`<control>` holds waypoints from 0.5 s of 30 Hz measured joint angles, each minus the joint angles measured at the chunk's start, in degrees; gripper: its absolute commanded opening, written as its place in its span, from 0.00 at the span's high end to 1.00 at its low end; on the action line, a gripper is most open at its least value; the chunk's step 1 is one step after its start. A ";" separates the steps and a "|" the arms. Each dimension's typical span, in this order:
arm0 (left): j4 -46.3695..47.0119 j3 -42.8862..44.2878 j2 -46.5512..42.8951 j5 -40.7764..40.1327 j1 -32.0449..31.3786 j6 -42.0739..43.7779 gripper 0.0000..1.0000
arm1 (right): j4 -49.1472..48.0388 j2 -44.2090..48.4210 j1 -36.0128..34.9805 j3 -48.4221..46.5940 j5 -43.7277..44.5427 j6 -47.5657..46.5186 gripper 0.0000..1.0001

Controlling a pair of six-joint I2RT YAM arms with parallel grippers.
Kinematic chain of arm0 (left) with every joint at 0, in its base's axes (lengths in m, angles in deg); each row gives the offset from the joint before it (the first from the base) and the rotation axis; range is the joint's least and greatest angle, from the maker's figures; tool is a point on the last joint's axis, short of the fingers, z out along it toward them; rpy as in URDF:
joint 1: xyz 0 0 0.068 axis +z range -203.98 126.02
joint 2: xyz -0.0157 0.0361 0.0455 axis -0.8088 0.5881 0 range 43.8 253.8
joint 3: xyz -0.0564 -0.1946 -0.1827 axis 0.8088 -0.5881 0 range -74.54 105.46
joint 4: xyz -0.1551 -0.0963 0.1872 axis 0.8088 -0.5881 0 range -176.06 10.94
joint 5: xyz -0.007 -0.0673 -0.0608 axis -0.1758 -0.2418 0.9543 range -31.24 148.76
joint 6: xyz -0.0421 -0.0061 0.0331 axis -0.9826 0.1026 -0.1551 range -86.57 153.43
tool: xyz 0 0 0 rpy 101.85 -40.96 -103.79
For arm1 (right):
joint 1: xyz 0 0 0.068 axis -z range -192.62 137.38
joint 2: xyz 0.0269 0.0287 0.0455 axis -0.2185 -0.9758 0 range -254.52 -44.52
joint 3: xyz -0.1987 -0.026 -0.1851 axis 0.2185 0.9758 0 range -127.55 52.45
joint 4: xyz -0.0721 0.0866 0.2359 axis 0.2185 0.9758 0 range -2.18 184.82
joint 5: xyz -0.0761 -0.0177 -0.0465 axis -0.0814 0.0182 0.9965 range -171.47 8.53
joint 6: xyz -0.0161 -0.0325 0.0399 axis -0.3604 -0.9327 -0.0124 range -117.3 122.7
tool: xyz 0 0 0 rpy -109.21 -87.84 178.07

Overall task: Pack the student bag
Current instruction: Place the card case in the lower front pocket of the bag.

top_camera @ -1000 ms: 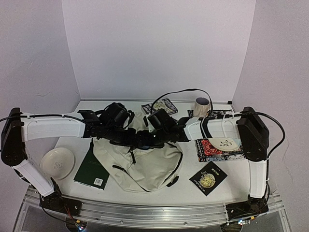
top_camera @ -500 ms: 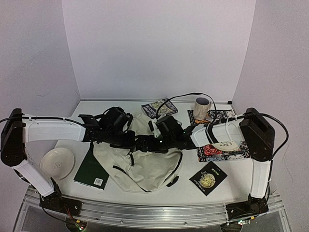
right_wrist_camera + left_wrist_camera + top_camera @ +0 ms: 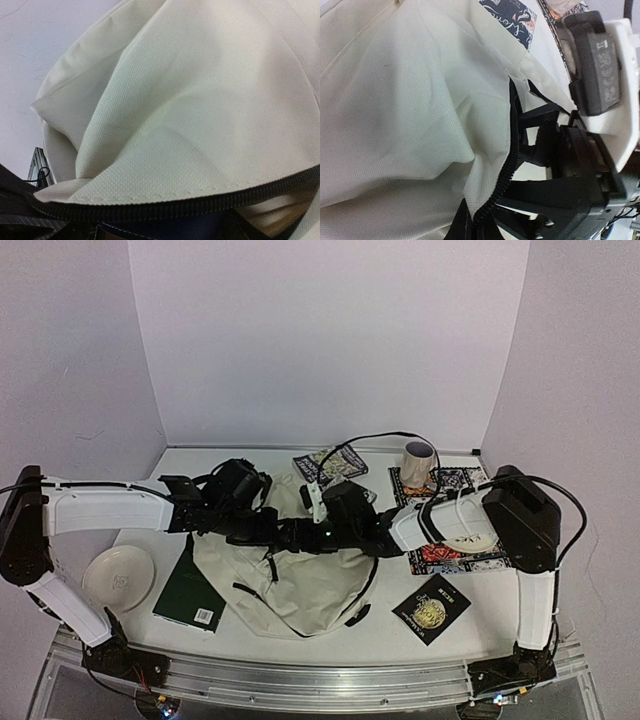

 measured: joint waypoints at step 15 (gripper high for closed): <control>-0.29 -1.44 -3.09 -0.15 0.81 -4.85 0.99 | -5.84 -5.92 -1.00 -1.89 -1.59 -1.92 0.12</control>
